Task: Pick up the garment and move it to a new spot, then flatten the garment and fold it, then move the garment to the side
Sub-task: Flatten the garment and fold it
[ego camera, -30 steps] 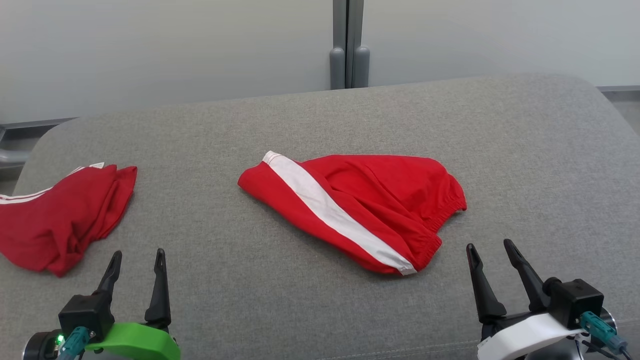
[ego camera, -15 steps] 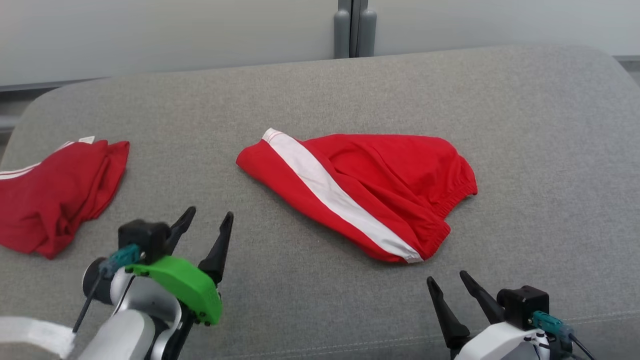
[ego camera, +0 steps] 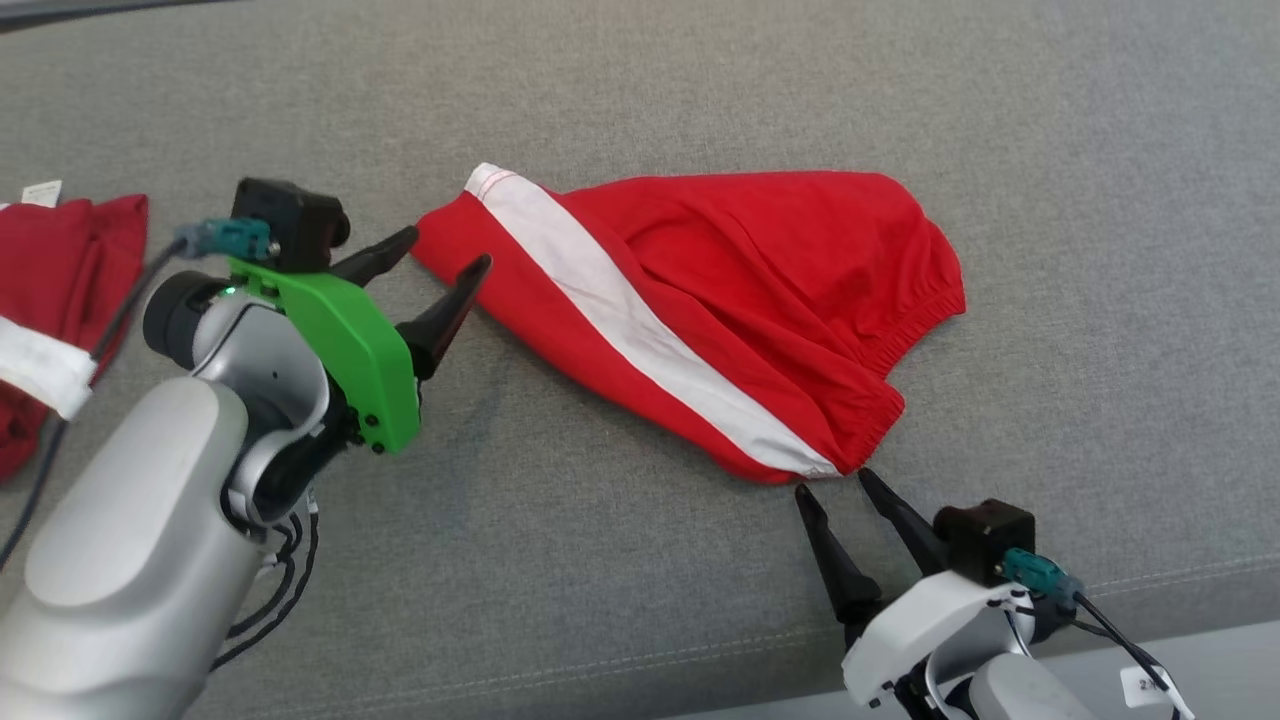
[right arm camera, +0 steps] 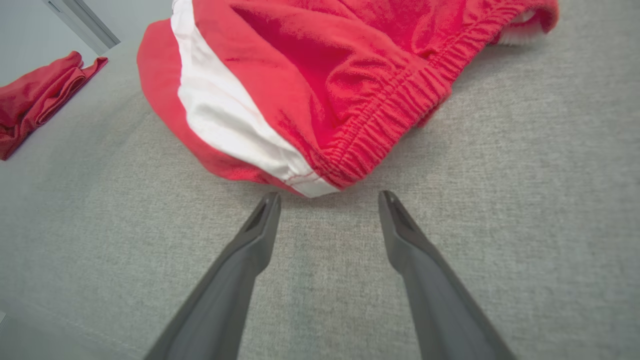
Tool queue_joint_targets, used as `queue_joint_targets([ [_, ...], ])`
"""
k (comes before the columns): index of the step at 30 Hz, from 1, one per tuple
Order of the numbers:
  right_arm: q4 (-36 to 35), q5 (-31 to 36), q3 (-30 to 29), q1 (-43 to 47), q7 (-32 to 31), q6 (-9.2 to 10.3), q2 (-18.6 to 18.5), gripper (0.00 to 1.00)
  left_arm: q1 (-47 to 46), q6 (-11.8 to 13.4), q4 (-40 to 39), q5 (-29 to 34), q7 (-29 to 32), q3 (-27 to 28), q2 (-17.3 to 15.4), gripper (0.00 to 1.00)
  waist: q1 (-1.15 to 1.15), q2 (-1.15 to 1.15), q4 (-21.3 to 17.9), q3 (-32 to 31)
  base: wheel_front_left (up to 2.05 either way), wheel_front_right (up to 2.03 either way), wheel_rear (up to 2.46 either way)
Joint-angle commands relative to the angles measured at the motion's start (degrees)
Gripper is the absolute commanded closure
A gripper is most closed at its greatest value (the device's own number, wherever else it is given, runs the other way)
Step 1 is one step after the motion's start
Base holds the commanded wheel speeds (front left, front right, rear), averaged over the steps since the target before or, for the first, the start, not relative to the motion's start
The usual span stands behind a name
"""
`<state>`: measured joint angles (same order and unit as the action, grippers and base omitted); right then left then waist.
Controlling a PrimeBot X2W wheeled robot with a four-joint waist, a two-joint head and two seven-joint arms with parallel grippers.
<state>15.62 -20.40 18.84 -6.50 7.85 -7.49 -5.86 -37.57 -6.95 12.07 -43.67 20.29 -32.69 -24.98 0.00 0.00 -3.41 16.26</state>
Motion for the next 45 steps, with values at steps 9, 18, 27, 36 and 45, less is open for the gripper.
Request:
queue_joint_targets([
  [9,6.7,-2.8,6.2,-7.1,4.2,0.02,0.9,0.00,-11.1,-0.6,3.5,-14.8,9.7,-4.2,-5.2,0.00,0.00,0.00,-5.4,7.0,0.00,0.00,0.00],
  [18,9.9,-5.5,12.2,-11.0,6.3,0.04,1.6,0.00,-18.3,-0.6,9.2,-22.3,15.9,-7.5,-9.4,0.00,0.00,0.00,-9.0,8.4,0.00,0.00,0.00],
  [27,9.4,-7.2,17.2,-13.3,7.0,0.04,1.8,0.00,-22.5,-0.6,15.3,-23.4,16.1,-11.2,-11.9,0.00,0.00,0.00,-12.0,10.2,0.00,0.00,0.00],
  [36,3.7,-7.8,17.9,-12.6,7.2,0.02,0.4,1.00,-24.3,-0.6,16.1,-25.4,14.3,-14.5,-12.8,1.00,0.00,0.00,-12.5,10.1,0.00,0.00,0.00],
  [45,-5.8,-8.6,14.7,-9.9,7.3,0.02,-3.8,1.00,-27.4,-0.6,10.5,-26.6,9.0,-17.3,-13.1,1.00,0.00,0.00,-10.7,7.6,0.00,0.00,0.00],
])
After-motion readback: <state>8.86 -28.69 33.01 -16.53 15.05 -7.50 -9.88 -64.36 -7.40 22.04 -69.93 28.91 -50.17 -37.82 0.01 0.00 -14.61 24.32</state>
